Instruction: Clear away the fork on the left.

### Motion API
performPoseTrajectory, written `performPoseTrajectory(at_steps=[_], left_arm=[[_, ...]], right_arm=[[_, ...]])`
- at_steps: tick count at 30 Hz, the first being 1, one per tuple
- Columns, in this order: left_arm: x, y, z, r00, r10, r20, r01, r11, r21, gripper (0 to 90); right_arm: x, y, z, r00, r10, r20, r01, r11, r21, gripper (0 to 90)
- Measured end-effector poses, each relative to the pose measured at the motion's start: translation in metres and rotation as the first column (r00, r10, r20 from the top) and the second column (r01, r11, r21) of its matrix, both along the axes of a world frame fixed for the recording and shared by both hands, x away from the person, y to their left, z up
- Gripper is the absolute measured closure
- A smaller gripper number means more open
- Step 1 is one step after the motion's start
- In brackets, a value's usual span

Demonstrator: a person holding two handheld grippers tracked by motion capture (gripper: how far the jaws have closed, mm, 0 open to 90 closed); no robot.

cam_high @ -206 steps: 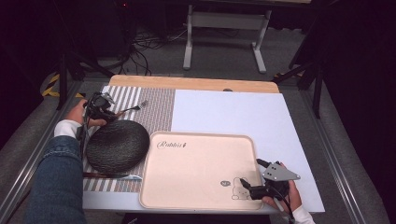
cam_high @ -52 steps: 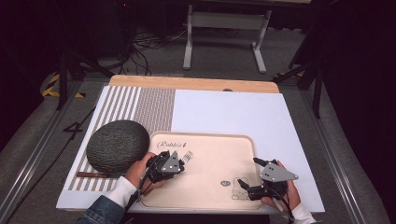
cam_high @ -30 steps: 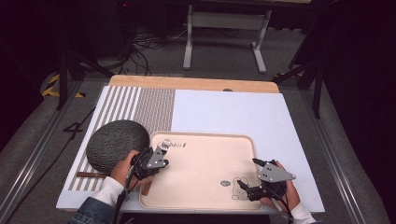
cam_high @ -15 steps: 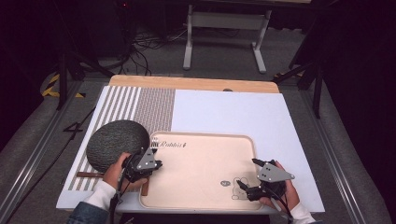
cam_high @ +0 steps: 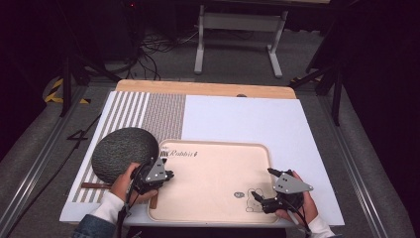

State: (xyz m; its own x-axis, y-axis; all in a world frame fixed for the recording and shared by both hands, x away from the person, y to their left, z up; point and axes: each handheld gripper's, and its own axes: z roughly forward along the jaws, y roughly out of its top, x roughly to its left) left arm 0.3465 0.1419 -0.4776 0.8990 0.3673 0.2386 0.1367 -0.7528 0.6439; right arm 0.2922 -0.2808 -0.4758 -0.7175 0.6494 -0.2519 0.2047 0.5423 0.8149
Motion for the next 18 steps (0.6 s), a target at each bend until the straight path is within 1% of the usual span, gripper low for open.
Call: performPoseTrajectory(at_steps=[1,3,5,6,8,9,11,16,18], left_arm=[[0.0,-0.001,0.0,0.9999,-0.011,0.0,0.011,0.9999,-0.003,85.4],[0.0,-0.001,0.0,0.9999,-0.011,0.007,0.011,0.9999,0.0,85.3],[0.0,-0.002,0.0,0.9999,-0.013,0.002,0.013,0.9999,-0.005,85.3],[-0.001,-0.003,-0.001,0.9998,-0.021,-0.002,0.02,0.9997,-0.016,85.3],[-0.001,-0.004,-0.001,0.9996,-0.03,0.004,0.03,0.9994,-0.019,85.3],[-0.002,-0.006,-0.001,0.9994,-0.034,0.008,0.034,0.999,-0.028,85.3],[-0.002,-0.007,-0.001,0.9992,-0.038,0.009,0.038,0.999,-0.022,84.6],[-0.005,-0.01,0.0,0.9982,-0.055,0.023,0.056,0.9979,-0.032,83.7],[-0.006,-0.012,0.002,0.9977,-0.059,0.035,0.061,0.9966,-0.056,81.9]], right_arm=[[0.0,0.0,0.0,1.0,0.0,0.001,0.0,1.0,0.0,8.4],[0.0,0.0,0.001,1.0,0.0,0.002,0.0,1.0,0.002,8.4],[0.0,0.0,0.001,1.0,-0.001,0.002,0.001,1.0,0.002,8.4],[0.0,0.0,0.0,1.0,0.0,0.003,0.0,1.0,0.0,8.4],[0.0,0.0,0.0,1.0,0.002,0.003,-0.002,1.0,-0.003,8.4],[0.0,0.0,0.0,1.0,0.002,0.003,-0.002,1.0,-0.004,8.4],[0.0,0.0,0.0,1.0,0.003,0.003,-0.003,1.0,-0.003,8.4],[-0.001,0.001,0.001,1.0,0.005,0.006,-0.005,1.0,-0.001,8.4],[-0.002,0.002,0.001,0.9999,0.007,0.009,-0.007,1.0,-0.003,8.4]])
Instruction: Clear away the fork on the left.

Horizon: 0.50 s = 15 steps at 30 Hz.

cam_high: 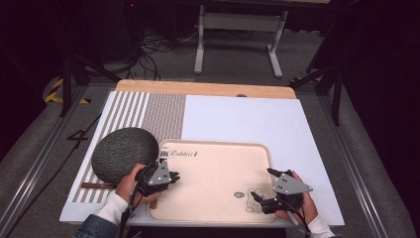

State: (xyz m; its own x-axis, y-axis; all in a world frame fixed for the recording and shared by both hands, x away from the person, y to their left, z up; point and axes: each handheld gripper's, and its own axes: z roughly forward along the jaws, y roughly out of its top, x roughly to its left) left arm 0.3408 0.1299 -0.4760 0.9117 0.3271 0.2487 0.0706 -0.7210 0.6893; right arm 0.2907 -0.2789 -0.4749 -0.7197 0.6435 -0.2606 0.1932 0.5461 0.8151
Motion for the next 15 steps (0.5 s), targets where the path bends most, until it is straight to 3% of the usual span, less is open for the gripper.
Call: performPoseTrajectory(at_steps=[8,15], left_arm=[[-0.0039,-0.0058,0.0023,0.9991,-0.025,0.035,0.026,0.9993,-0.028,74.5],[-0.0058,-0.0057,0.0054,0.9979,-0.012,0.064,0.016,0.9976,-0.068,58.7]], right_arm=[[-0.0014,0.0022,0.0007,0.9999,0.006,0.008,-0.006,1.0,-0.001,8.4],[-0.0029,0.0034,0.0024,0.9998,0.005,0.021,-0.005,1.0,0.004,8.4]])
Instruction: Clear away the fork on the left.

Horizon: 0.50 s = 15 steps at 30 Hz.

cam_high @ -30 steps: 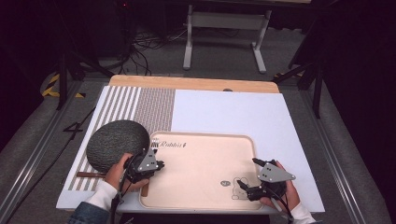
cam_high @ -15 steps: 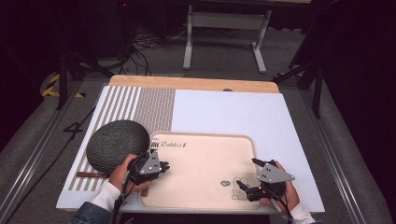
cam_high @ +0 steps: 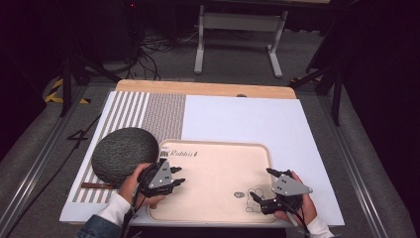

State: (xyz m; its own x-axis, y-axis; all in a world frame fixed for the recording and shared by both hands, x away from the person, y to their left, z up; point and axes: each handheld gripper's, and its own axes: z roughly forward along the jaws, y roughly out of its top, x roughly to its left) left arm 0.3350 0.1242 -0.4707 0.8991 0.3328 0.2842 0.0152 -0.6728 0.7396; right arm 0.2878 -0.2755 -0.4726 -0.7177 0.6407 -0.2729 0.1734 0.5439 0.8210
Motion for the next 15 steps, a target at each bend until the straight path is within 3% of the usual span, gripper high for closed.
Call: performPoseTrajectory(at_steps=[8,12,15], left_arm=[[-0.0024,0.0013,0.0041,0.9987,0.035,0.037,-0.034,0.9986,-0.042,40.5],[-0.0026,0.0012,0.0055,0.9977,0.052,0.045,-0.049,0.9969,-0.061,26.6],[-0.003,0.0034,0.0087,0.9964,0.062,0.058,-0.057,0.9948,-0.084,22.5]], right_arm=[[-0.0015,0.0006,0.0015,0.9999,0.0,0.011,0.0,1.0,0.001,8.4],[-0.0018,0.0003,0.0022,0.9999,-0.002,0.016,0.002,1.0,0.004,8.4],[-0.002,0.0001,0.0028,0.9998,-0.003,0.019,0.003,1.0,0.007,8.4]])
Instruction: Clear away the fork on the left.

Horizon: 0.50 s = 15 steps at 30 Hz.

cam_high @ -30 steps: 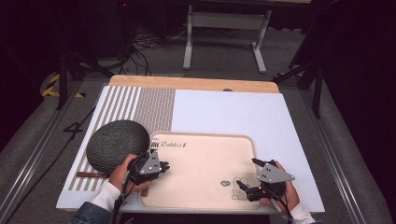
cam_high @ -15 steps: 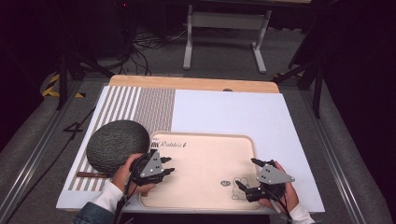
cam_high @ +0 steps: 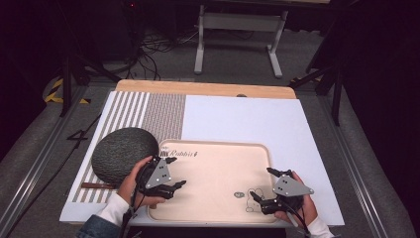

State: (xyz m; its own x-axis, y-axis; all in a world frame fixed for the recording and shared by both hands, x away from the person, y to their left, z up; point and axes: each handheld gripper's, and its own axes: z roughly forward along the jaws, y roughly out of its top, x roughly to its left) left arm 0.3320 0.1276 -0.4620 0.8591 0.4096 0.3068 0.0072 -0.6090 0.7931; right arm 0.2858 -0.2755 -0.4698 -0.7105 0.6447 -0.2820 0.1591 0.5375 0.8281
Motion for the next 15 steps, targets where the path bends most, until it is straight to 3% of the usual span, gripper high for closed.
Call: performPoseTrajectory(at_steps=[15], left_arm=[[-0.004,0.014,0.013,0.9993,0.019,0.032,-0.016,0.9969,-0.077,11.4]], right_arm=[[-0.002,-0.002,0.004,0.9992,-0.021,0.034,0.02,1.0,0.021,8.4]])
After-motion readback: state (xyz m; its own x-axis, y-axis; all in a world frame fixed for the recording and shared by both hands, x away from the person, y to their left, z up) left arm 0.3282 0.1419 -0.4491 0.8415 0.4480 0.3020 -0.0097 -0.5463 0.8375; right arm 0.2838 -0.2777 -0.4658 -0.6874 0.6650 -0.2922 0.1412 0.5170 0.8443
